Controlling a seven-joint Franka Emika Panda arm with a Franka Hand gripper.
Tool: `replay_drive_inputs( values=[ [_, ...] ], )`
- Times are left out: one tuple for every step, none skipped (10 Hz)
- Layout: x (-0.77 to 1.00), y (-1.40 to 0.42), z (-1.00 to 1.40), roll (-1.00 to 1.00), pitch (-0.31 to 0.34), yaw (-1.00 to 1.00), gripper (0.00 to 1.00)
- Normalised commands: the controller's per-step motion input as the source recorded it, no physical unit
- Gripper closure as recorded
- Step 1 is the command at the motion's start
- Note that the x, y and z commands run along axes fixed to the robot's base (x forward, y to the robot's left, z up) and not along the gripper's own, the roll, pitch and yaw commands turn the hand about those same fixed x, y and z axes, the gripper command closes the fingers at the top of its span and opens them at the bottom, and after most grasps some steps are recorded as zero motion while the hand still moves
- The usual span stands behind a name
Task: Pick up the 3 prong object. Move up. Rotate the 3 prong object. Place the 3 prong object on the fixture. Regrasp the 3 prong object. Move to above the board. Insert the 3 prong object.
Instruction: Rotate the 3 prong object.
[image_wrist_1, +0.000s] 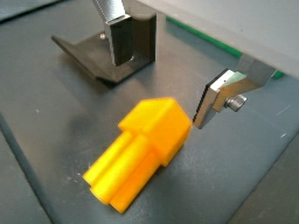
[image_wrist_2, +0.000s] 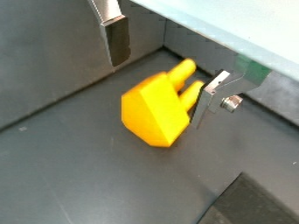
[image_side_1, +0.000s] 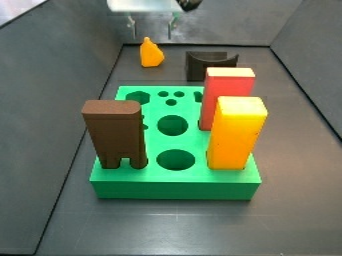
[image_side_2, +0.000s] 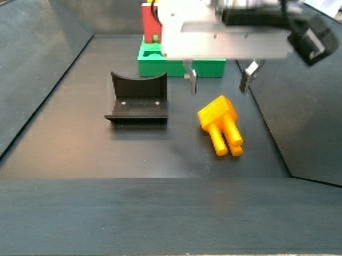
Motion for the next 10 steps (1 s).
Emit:
replay_drive_inputs(
  values=[
    [-0.03,0.00,0.63,0.11,0.075,0.01,0.00],
    [0.00,0.00,0.00,0.00,0.000,1.00,0.00],
    [0.00,0.00,-0.14,0.00,0.000,1.00,0.00],
    [0.01,0.00,-0.22,0.00,0.000,1.00,0.00],
    [0.05,0.01,-0.15,0.00,-0.003,1.00,0.00],
    [0.05,0.00,-0.11,0.00,-0.003,1.00,0.00],
    [0.04,0.00,-0.07,0.00,-0.004,1.00,0.00],
    [0.04,0.00,-0.06,0.00,-0.004,1.00,0.00],
    [0.04,0.00,-0.05,0.00,-0.005,1.00,0.00],
    [0.04,0.00,-0.05,0.00,-0.005,1.00,0.00]
  ],
)
